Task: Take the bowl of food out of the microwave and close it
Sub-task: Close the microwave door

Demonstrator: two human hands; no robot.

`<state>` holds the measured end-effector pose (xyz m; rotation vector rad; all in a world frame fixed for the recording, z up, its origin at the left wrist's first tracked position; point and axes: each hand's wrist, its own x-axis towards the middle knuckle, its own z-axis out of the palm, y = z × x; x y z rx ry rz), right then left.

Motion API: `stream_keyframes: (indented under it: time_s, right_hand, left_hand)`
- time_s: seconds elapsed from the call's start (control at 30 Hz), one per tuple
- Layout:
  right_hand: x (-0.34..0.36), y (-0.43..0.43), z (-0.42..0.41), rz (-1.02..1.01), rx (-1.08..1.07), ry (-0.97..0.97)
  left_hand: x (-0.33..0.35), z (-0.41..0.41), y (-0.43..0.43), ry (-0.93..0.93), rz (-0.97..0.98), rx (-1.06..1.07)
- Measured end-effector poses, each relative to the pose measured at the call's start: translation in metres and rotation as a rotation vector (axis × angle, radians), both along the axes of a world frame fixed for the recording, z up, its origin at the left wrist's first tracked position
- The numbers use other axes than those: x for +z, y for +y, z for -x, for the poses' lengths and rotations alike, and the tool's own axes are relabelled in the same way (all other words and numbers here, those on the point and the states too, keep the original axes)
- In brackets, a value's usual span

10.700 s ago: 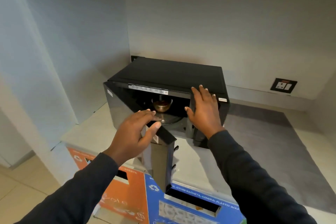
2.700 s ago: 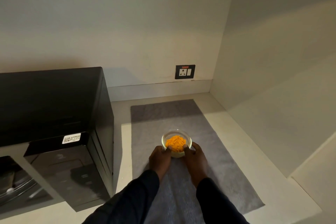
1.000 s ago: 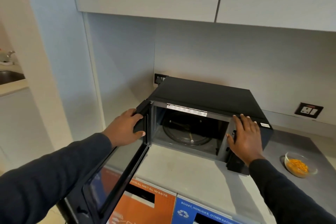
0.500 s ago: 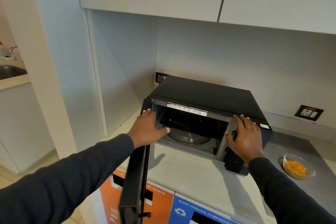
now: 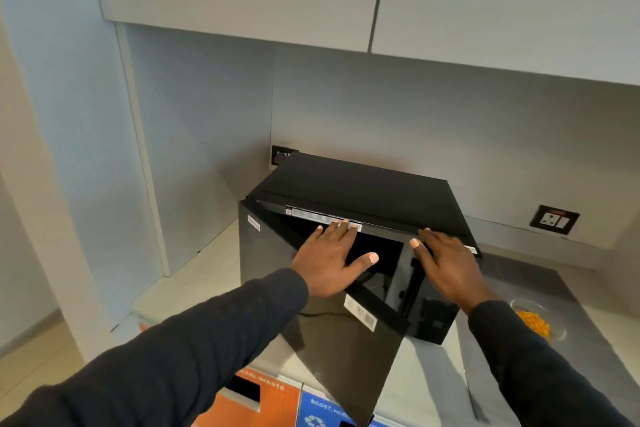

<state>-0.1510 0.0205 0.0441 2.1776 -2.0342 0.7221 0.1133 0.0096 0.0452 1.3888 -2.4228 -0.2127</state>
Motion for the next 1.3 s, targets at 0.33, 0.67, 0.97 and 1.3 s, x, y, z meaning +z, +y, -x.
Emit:
stream_keyframes:
  time_s: [0.33, 0.67, 0.97, 1.3]
  right_hand:
    - [-0.010, 0.025, 0.031, -0.032, 0.073, -0.377]
    - [-0.118, 0.048, 0.017, 0.060, -0.390, -1.156]
    - [-0.154, 0.012, -0.023, 0.146, -0.493, -1.110]
    - [-0.157, -0.001, -0.019, 0.242, -0.608, -1.001]
  left_hand:
    - [-0.002, 0.060, -0.068, -0.160, 0.059, 0.014]
    - [-0.006, 0.079, -0.105, -0.165, 0.093, 0.093]
    - [-0.010, 0.082, -0.110, -0.165, 0.126, 0.119]
    - [-0.010, 0.087, -0.111, -0.140, 0.186, 0.163]
